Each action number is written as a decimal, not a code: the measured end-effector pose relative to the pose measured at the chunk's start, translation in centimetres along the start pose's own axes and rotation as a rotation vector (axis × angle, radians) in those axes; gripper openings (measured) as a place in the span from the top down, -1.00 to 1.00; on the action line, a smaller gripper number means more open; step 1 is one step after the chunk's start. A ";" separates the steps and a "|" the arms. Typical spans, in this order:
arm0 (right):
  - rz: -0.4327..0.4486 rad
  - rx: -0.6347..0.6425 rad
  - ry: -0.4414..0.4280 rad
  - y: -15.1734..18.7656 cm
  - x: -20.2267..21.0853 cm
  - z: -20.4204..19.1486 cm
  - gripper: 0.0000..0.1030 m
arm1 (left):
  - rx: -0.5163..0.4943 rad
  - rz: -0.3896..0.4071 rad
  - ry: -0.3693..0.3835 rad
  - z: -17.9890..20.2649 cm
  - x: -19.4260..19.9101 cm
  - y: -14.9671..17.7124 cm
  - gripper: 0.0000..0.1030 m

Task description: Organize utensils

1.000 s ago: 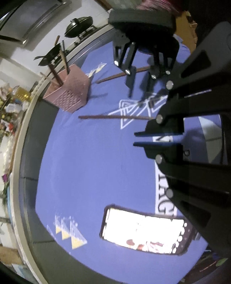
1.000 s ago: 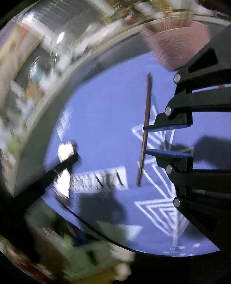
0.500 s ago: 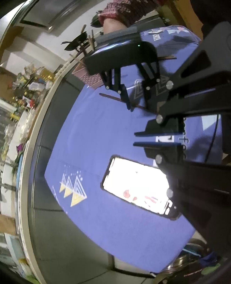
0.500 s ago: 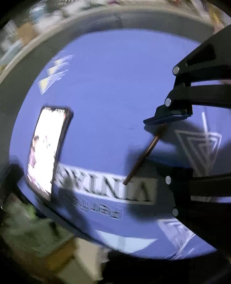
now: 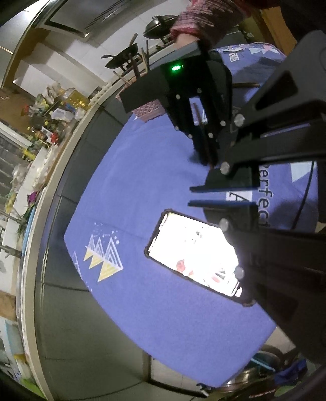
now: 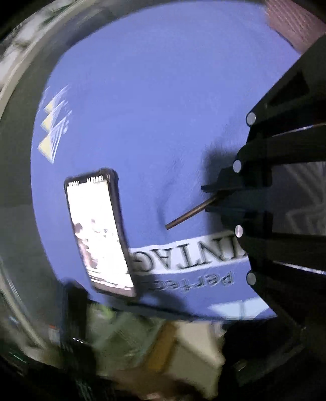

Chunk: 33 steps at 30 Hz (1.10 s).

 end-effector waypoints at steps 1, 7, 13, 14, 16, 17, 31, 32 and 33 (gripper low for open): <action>0.018 -0.060 -0.035 0.2 0.1 0.4 0.84 | -0.001 -0.001 0.000 0.0 0.0 0.0 0.91; 0.183 -0.463 -0.129 3.7 2.6 4.6 1.00 | -0.007 -0.015 0.013 0.7 -0.3 0.2 0.91; 0.217 -0.547 0.039 6.7 4.2 6.8 0.99 | -0.050 -0.048 0.039 3.0 -1.4 1.1 0.91; 0.233 -0.544 0.036 6.7 4.5 6.6 0.99 | -0.060 -0.049 0.042 3.4 -1.5 1.2 0.91; 0.238 -0.467 0.021 5.6 5.2 5.1 0.90 | -0.071 -0.050 0.044 3.7 -1.5 1.4 0.91; 0.224 -0.427 0.024 5.8 5.2 4.0 0.85 | -0.073 -0.050 0.043 3.8 -1.4 1.4 0.91; -0.019 -0.179 0.212 6.8 2.7 1.8 0.89 | -0.048 -0.067 0.026 3.2 -1.8 1.7 0.91; 0.015 -0.216 0.191 6.9 3.0 2.2 0.89 | -0.051 -0.065 0.031 3.4 -1.7 1.7 0.91; 0.052 -0.240 0.177 6.7 3.5 2.4 0.89 | -0.054 -0.063 0.036 3.5 -1.7 1.7 0.91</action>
Point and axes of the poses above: each gripper's, at about its wrist camera, not at the fingertips, and x roughly against the way its jaws point, z to its right, y to its underside, the point moved 7 cm from there along -x, roughly the way its jaws point, and after that the axes turned 15 degrees about x, right-handed, at the moved point
